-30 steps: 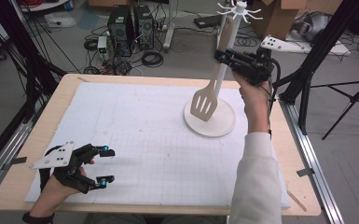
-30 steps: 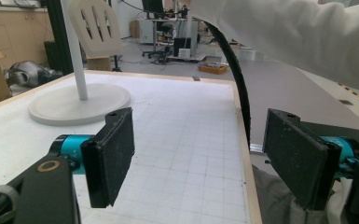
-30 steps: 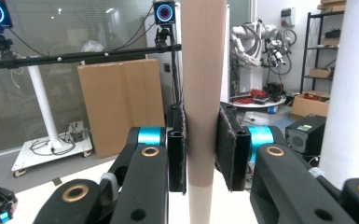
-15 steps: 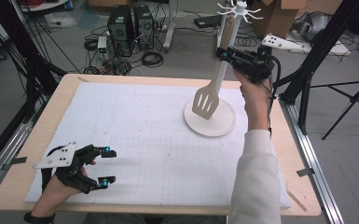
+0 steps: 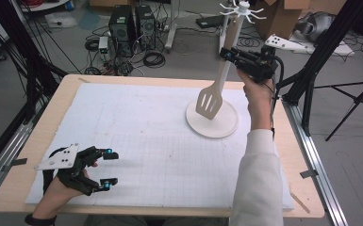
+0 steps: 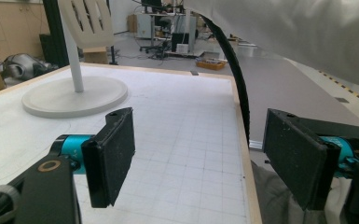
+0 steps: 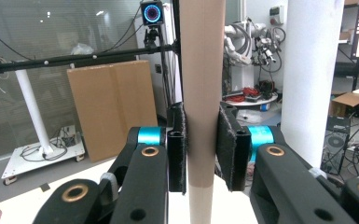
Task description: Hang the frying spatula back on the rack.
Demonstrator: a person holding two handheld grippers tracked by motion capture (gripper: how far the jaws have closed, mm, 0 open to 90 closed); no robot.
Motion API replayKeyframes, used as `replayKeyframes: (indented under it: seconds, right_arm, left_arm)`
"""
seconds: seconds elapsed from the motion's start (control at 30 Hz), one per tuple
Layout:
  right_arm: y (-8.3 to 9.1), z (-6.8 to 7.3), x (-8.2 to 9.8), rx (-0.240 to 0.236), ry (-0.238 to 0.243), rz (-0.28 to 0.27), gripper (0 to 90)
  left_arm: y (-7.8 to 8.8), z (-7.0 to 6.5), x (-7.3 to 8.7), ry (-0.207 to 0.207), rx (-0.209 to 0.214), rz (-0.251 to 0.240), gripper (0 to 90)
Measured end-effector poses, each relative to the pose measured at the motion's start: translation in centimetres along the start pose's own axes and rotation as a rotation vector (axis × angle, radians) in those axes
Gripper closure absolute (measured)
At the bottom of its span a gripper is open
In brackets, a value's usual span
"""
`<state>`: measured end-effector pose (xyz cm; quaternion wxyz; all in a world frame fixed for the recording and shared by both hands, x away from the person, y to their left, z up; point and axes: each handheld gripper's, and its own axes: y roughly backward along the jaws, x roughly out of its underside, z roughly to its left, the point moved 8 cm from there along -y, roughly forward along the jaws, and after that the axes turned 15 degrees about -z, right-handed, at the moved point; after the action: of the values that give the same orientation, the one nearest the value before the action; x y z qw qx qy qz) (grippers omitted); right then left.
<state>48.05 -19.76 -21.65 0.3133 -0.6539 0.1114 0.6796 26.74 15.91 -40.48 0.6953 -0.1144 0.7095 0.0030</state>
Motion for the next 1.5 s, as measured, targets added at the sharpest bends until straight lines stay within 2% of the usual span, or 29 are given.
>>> replayKeyframes:
  seconds: [0.2, 0.3, 0.47, 0.57, 0.63, 0.8, 0.97, 1.03, 1.17, 1.37, 1.5]
  right_arm:
    - [-0.2, 0.0, 0.3, 0.022, 0.022, 0.016, 73.7]
    - [0.0, 0.0, 0.0, 0.036, 0.021, -0.014, 68.4]
    - [0.7, 0.2, -0.1, 0.054, 0.047, -0.011, 57.1]
    - [1.6, 0.2, 0.3, 0.079, 0.055, 0.011, 49.0]
    - [2.3, 0.2, 0.7, 0.088, 0.059, 0.03, 46.6]
    - [4.8, 0.9, 1.8, 0.047, 0.067, 0.064, 43.4]
    - [7.2, 2.4, 3.3, -0.024, 0.065, 0.085, 39.7]
    - [8.0, 3.2, 4.3, -0.045, 0.082, 0.111, 38.6]
    - [9.4, 5.1, 6.4, -0.103, 0.081, 0.132, 36.7]
    - [11.0, 8.3, 9.9, -0.189, 0.041, 0.162, 30.2]
    - [11.9, 10.0, 12.0, -0.221, 0.026, 0.177, 27.7]
  left_arm:
    - [0.1, 0.0, -0.1, 0.0, 0.0, -0.001, 25.8]
    - [0.2, 0.1, -0.1, -0.005, -0.005, 0.001, 25.8]
    - [0.3, 0.2, -0.2, -0.005, -0.006, -0.003, 25.8]
    - [0.2, 0.2, -0.4, -0.007, -0.004, -0.008, 25.9]
    - [0.1, 0.3, -0.4, -0.008, -0.001, -0.009, 25.9]
    - [-0.1, 0.6, -0.3, -0.004, 0.003, -0.006, 25.8]
    - [-0.2, 0.9, -0.1, 0.0, 0.002, -0.005, 25.5]
    - [-0.3, 1.1, -0.1, 0.002, -0.001, -0.004, 24.3]
    - [-0.3, 1.2, 0.0, 0.004, -0.003, -0.006, 23.7]
    - [-0.1, 1.6, 0.6, 0.013, -0.021, 0.002, 23.0]
    - [0.2, 2.0, 0.9, 0.013, -0.036, 0.006, 22.9]
